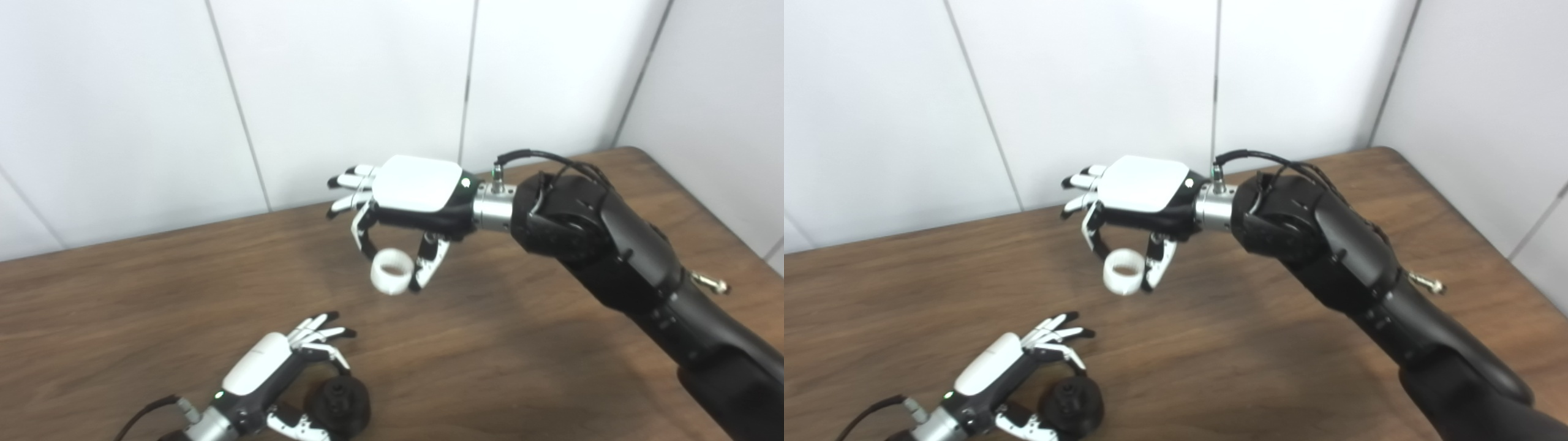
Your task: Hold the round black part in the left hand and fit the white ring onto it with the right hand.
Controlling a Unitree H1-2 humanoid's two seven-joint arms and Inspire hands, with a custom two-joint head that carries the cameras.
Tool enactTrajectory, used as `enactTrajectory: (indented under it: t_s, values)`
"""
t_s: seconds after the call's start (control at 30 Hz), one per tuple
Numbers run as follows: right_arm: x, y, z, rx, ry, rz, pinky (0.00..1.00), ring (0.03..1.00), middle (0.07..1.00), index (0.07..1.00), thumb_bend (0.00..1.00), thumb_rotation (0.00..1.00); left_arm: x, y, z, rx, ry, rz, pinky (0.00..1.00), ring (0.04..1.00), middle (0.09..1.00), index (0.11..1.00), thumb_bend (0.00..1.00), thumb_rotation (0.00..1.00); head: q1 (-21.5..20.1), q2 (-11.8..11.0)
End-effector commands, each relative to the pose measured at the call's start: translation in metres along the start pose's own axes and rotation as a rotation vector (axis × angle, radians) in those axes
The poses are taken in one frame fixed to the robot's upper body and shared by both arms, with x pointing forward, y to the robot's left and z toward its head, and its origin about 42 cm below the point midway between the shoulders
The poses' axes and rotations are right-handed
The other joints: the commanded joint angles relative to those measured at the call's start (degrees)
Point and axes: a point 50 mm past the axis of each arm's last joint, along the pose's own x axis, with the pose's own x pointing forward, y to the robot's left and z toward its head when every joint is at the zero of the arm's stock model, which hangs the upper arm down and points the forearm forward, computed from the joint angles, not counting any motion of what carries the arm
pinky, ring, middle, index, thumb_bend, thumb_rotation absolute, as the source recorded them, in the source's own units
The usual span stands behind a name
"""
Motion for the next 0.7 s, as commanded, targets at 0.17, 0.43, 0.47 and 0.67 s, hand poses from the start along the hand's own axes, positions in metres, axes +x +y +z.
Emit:
enactTrajectory:
  t_s: [0.17, 0.43, 0.47, 0.67]
  values:
    - [0.011, -0.018, 0.038, -0.016, -0.156, -0.074, 1.00, 1.000, 0.885, 0.478, 0.53, 0.14, 0.010, -0.009, 0.006, 0.009, 0.037, -0.028, 1.00, 1.000, 0.885, 0.481, 0.52, 0.06, 3.2, 0.7]
    - [0.023, -0.012, 0.061, -0.010, -0.245, -0.085, 1.00, 1.000, 0.884, 0.478, 0.53, 0.15, 0.015, -0.007, 0.013, 0.019, 0.045, -0.029, 1.00, 1.000, 0.896, 0.480, 0.52, 0.06, 5.2, 1.5]
    - [0.023, -0.011, 0.063, -0.004, -0.255, -0.085, 1.00, 1.000, 0.884, 0.478, 0.53, 0.15, 0.015, -0.007, 0.014, 0.023, 0.047, -0.029, 1.00, 1.000, 0.896, 0.480, 0.52, 0.06, 5.2, 1.6]
    - [0.024, -0.006, 0.074, 0.011, -0.291, -0.077, 1.00, 1.000, 0.878, 0.478, 0.53, 0.14, 0.015, -0.005, 0.017, 0.034, 0.054, -0.034, 1.00, 1.000, 0.902, 0.482, 0.52, 0.06, 5.9, 2.3]
